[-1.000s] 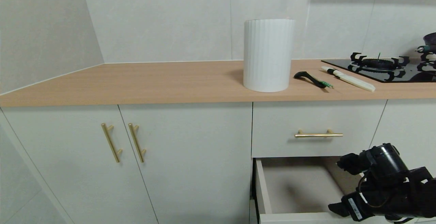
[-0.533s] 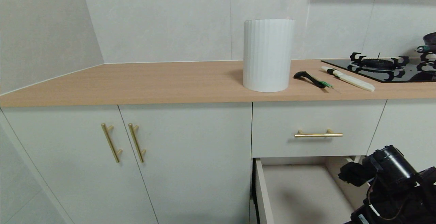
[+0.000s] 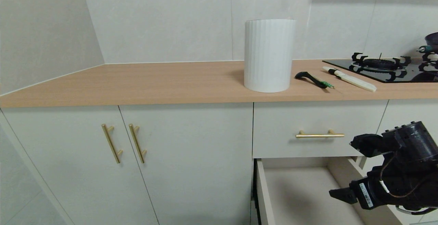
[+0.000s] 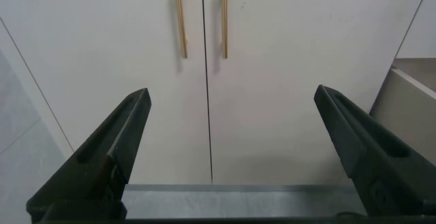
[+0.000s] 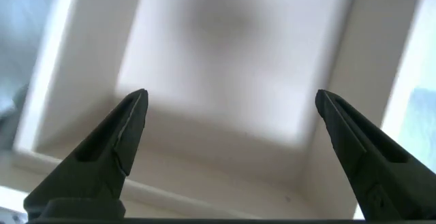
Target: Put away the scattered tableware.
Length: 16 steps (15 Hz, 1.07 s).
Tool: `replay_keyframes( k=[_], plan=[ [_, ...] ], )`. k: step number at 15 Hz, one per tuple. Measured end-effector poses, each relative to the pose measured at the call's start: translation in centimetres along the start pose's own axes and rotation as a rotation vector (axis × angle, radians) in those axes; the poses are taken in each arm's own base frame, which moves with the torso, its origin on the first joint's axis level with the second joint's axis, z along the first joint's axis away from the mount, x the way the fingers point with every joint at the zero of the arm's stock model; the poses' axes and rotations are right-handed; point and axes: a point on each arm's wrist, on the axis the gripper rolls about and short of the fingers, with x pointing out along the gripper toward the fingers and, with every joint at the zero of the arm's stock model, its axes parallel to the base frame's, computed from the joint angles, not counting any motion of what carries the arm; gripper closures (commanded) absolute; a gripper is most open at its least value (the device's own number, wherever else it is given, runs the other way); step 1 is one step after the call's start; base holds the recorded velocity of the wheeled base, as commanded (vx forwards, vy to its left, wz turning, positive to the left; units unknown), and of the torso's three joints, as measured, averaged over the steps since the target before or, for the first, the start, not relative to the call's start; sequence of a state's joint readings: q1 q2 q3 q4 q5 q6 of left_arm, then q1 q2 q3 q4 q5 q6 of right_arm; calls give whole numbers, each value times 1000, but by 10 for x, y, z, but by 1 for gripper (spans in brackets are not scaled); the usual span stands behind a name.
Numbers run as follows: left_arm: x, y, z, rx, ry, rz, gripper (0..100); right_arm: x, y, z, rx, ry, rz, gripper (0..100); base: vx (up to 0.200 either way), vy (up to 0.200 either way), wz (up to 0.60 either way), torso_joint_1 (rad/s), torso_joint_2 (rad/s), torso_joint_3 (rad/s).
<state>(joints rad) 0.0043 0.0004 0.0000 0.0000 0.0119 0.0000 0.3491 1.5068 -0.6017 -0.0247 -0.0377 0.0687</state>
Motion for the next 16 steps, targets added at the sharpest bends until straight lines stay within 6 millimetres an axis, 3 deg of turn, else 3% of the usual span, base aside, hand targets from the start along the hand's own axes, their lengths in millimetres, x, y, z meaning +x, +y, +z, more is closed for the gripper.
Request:
replay_keyframes(
  k=[5, 8, 16],
  plan=[
    [0, 0, 0, 0, 0, 0, 0, -5, -1, 1, 3, -54, -1, 0, 0, 0, 0, 0, 0, 0],
    [0, 0, 0, 0, -1, 0, 0, -6, -1, 1, 3, -58, -2, 0, 0, 0, 0, 56, -224, -222],
    [0, 0, 0, 0, 0, 0, 0, -6, -1, 1, 1, -55, -3, 0, 0, 0, 0, 168, -475, -292]
  ],
)
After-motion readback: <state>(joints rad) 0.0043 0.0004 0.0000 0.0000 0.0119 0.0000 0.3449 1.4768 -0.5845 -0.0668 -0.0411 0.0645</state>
